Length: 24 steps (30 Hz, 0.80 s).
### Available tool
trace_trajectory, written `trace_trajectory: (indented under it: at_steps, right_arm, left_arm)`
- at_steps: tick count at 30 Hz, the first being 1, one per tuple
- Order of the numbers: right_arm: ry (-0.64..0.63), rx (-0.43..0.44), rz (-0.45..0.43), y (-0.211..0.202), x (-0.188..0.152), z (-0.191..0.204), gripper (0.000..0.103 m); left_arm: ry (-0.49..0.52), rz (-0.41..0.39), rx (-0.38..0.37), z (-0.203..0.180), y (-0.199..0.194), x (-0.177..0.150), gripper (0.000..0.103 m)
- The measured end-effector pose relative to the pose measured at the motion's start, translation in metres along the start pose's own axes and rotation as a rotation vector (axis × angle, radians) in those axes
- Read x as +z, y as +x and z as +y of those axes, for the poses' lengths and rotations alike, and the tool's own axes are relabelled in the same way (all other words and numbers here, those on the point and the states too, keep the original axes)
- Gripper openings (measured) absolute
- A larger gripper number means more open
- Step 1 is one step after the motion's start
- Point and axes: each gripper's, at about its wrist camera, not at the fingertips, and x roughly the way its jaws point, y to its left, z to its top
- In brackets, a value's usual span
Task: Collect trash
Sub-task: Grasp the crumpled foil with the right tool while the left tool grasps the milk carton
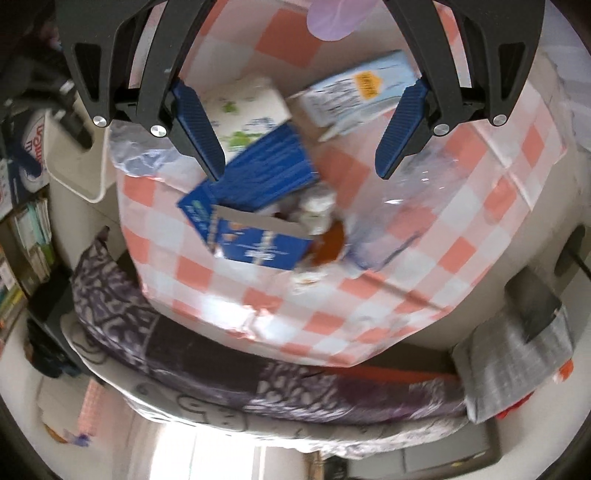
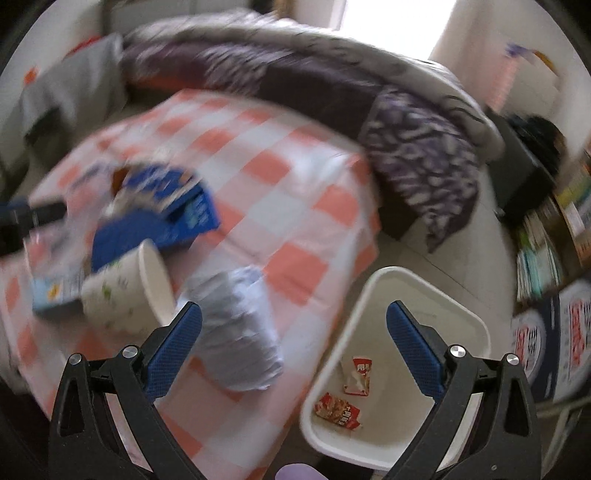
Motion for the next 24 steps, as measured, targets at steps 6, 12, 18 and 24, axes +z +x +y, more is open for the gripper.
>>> trace_trajectory:
  at_steps: [6,12,18,24]
  right_arm:
    - [-0.085,0.034,0.134,0.035,-0.001,0.025,0.084]
    - [-0.025,0.103,0.228,0.056,0.004,0.026,0.048]
    - [-0.002,0.118,0.197,0.049,0.01,0.031,0.041]
    - [0.017,0.116,0.157,0.037,0.013,0.03,0.04]
  left_arm:
    - [0.116,0.105,-0.007,0.021,0.002,-0.004,0.081]
    - [0.429,0.288,0.063,0.011,0.036,-0.045,0.081]
    - [0.549,0.355,0.115,0.008,0.066,-0.063,0.081]
    - [0.529,0.407,0.111,0.015,0.089,-0.061,0.082]
